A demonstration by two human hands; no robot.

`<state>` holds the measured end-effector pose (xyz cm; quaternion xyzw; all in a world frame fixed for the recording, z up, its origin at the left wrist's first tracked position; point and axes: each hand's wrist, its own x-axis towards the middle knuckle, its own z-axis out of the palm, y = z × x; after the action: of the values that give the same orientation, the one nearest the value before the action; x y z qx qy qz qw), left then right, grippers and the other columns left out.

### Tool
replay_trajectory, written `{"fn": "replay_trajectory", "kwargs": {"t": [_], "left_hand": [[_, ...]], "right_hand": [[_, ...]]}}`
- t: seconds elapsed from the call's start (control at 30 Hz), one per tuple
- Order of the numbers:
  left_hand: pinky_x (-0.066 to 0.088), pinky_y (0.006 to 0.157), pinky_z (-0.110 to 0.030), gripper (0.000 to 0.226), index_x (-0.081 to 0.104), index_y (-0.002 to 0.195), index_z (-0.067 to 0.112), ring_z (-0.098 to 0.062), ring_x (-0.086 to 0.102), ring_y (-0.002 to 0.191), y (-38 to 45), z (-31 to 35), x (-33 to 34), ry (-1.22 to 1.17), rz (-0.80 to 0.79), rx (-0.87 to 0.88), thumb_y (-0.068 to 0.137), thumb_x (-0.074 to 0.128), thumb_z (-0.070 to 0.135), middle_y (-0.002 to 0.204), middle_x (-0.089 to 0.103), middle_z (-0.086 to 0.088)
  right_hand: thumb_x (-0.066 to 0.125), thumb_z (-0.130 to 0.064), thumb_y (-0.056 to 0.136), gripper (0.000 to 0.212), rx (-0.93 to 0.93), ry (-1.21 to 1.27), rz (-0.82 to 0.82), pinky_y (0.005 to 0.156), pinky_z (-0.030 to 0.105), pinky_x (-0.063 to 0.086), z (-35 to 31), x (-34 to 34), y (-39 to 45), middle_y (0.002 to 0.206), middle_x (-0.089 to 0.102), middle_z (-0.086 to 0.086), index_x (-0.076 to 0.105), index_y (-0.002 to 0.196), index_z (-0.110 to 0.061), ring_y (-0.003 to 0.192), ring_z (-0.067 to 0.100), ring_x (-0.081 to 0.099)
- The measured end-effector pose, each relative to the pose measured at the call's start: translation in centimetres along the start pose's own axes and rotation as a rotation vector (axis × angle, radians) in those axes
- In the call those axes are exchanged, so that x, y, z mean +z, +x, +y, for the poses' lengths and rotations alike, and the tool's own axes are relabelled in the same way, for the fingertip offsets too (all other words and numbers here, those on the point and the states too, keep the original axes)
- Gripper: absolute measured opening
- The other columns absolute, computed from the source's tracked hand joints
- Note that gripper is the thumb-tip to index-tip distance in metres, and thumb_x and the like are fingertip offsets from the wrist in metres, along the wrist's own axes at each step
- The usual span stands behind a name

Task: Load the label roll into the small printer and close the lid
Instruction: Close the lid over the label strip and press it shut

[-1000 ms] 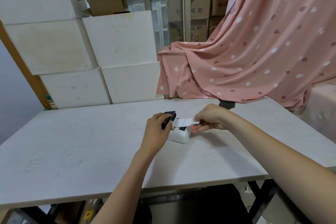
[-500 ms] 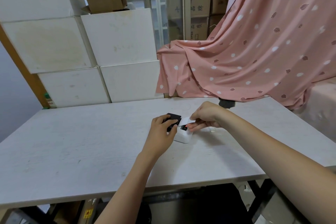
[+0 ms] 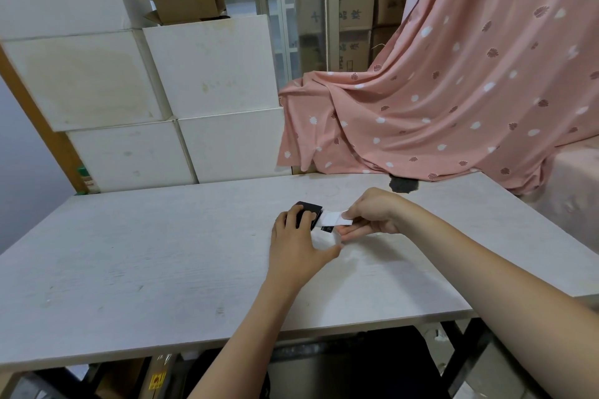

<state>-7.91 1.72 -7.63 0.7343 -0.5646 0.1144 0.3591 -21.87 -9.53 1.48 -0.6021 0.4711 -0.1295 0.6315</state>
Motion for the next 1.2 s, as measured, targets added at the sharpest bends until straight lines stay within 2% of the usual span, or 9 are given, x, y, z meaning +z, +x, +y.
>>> {"fn": "replay_trajectory", "kwargs": {"t": [0.27,0.47,0.53,0.67,0.83,0.93,1.0,1.13,1.2], "left_hand": [[0.046,0.094,-0.038,0.060,0.061,0.110,0.021,-0.023,0.049,0.113,0.0,-0.1,0.6,0.063,0.018,0.009,0.069,0.063,0.064,0.127,0.056,0.003],[0.042,0.101,-0.038,0.067,0.057,0.116,0.022,-0.020,0.045,0.117,0.2,-1.3,0.2,-0.005,-0.072,0.058,0.061,0.068,0.057,0.129,0.052,0.006],[0.040,0.103,-0.038,0.066,0.056,0.117,0.021,-0.018,0.042,0.120,0.4,-1.8,-0.3,-0.041,-0.108,0.074,0.061,0.071,0.053,0.128,0.051,0.007],[0.037,0.106,-0.030,0.066,0.052,0.124,0.027,-0.009,0.036,0.128,0.8,-3.1,-1.8,-0.188,-0.270,0.045,0.065,0.075,0.045,0.132,0.042,0.014],[0.035,0.102,-0.022,0.068,0.051,0.127,0.029,-0.004,0.036,0.131,1.3,-3.8,-3.1,-0.242,-0.343,0.050,0.065,0.078,0.037,0.135,0.040,0.020],[0.038,0.108,-0.031,0.075,0.047,0.132,0.030,-0.006,0.034,0.138,1.8,-4.7,-3.4,-0.281,-0.407,0.005,0.063,0.077,0.034,0.139,0.041,0.021],[0.033,0.114,-0.031,0.079,0.045,0.138,0.032,-0.003,0.022,0.146,2.2,-5.5,-3.8,-0.302,-0.473,-0.033,0.065,0.075,0.030,0.145,0.039,0.026],[0.034,0.102,-0.018,0.072,0.050,0.130,0.041,0.008,0.030,0.138,3.1,-6.5,-5.1,-0.383,-0.557,-0.078,0.066,0.075,0.018,0.152,0.023,0.032],[0.035,0.098,-0.019,0.071,0.051,0.125,0.046,0.009,0.031,0.136,3.2,-6.6,-5.2,-0.411,-0.579,-0.095,0.065,0.075,0.016,0.155,0.014,0.031]], "right_hand": [[0.056,0.003,0.100,0.025,0.020,-0.035,-0.001,0.063,0.045,0.065,0.5,-0.1,0.1,0.085,0.070,0.031,0.054,0.118,0.021,0.063,0.030,0.075],[0.053,-0.020,0.105,0.037,0.045,-0.131,-0.025,0.075,0.044,0.064,0.6,-0.6,0.0,0.080,0.075,0.024,0.063,0.094,0.014,0.068,0.031,0.074],[0.051,-0.026,0.106,0.043,0.034,-0.186,-0.019,0.072,0.041,0.065,0.7,-0.9,0.2,0.079,0.076,0.021,0.066,0.091,0.011,0.064,0.028,0.074],[0.054,-0.028,0.104,0.036,-0.130,-0.242,0.110,0.063,0.034,0.064,0.9,-1.0,1.7,0.092,0.074,0.018,0.066,0.105,0.006,0.066,0.026,0.068],[0.054,-0.033,0.104,0.039,-0.095,-0.138,0.052,0.076,0.039,0.064,0.7,1.2,3.4,0.115,0.067,0.023,0.060,0.121,0.001,0.079,0.030,0.070],[0.053,-0.038,0.104,0.045,-0.010,-0.153,0.034,0.062,0.034,0.061,0.2,2.7,3.8,0.105,0.068,0.017,0.059,0.124,0.002,0.076,0.028,0.065],[0.052,-0.043,0.102,0.051,0.036,-0.175,0.034,0.056,0.032,0.060,-0.2,3.4,4.1,0.095,0.063,0.014,0.060,0.123,0.002,0.073,0.026,0.058],[0.052,-0.053,0.100,0.057,0.073,-0.258,0.037,0.078,0.040,0.063,-1.0,4.9,4.6,0.092,0.066,0.014,0.062,0.110,0.002,0.073,0.029,0.064],[0.053,-0.057,0.098,0.056,0.093,-0.294,0.035,0.083,0.040,0.059,-1.4,5.4,4.9,0.093,0.066,0.015,0.060,0.096,-0.001,0.079,0.031,0.064]]}}
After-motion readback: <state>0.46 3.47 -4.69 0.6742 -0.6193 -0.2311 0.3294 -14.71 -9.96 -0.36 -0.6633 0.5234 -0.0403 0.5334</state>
